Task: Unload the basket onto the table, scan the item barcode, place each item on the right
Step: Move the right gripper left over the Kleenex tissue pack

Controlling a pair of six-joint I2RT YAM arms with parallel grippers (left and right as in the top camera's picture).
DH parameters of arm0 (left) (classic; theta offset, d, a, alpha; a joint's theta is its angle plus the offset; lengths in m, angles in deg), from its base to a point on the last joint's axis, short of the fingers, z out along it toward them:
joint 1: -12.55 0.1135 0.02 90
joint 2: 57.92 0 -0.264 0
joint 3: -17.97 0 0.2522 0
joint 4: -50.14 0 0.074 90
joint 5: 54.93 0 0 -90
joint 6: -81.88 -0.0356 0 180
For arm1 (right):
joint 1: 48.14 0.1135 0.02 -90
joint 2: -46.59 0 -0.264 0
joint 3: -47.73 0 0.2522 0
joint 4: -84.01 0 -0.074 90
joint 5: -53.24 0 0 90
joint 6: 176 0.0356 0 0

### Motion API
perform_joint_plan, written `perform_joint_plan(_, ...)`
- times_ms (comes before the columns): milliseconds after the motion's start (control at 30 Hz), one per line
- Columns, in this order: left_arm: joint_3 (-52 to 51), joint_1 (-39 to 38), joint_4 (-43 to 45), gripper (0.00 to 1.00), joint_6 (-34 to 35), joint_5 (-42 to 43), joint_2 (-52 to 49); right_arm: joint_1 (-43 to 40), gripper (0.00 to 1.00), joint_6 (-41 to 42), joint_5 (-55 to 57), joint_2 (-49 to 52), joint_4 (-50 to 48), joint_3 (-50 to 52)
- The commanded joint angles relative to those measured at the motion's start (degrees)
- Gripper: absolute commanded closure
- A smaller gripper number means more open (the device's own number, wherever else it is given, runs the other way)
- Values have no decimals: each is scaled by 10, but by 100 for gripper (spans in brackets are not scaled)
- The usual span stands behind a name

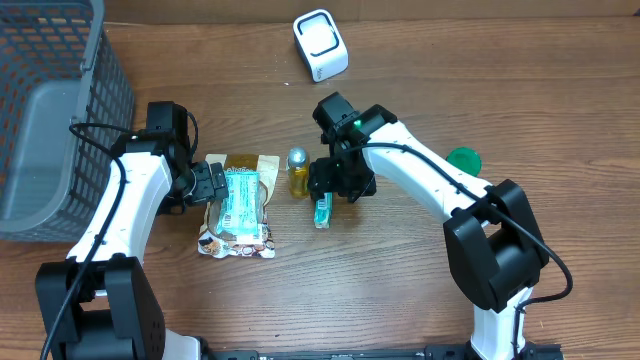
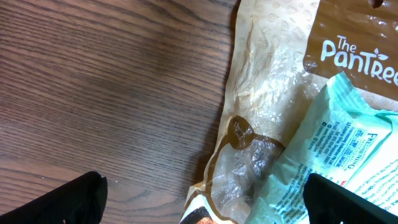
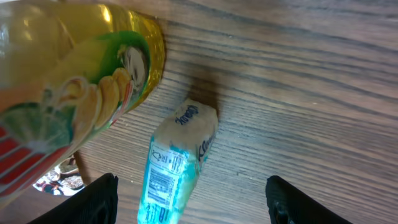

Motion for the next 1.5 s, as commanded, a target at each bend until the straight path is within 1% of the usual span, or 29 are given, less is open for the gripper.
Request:
perform_joint_plan(0, 9, 1, -1, 1, -7, 5, -2, 4, 30, 15, -2, -16, -14, 15)
perform_joint_plan(200, 9, -1, -1, 0, -7, 5, -2, 4, 39, 24, -2, -16, -41, 46)
perform_joint_plan(300, 9, -2, -1, 0, -7, 5, -2, 5, 40, 29, -2, -16, -52, 59)
perform_joint_plan(367, 9, -2, -1, 1, -7, 5, -2, 6, 43, 29, -2, -16, -54, 63)
perform_joint_plan(500, 9, 0, -1, 1, -7, 4, -2, 7, 51, 31, -3, -16, -59, 63)
perform_joint_plan(600, 9, 0, -1, 0, -7, 5, -2, 7, 51, 31, -3, -16, -63, 63)
perform_joint_plan(667, 9, -1, -1, 0, -7, 5, -2, 9, 45, 31, -3, -16, -64, 63)
perform_joint_plan(767, 9, -1, -1, 1, -7, 5, -2, 11, 41, 31, -3, -16, -65, 63)
perform_joint_plan(1067, 9, -1, -1, 1, -7, 4, -2, 12, 41, 35, -2, -16, -67, 63)
perform_joint_plan(1167, 9, -2, -1, 1, -7, 5, -2, 15, 42, 63, 5, -16, -67, 63)
perform_joint_plan(1333, 9, -2, -1, 1, -7, 5, -2, 28, 43, 80, 36, -16, -68, 63)
perform_joint_plan(1467, 9, -2, -1, 0, -7, 5, -2, 40, 54, 80, 63, -16, -70, 63)
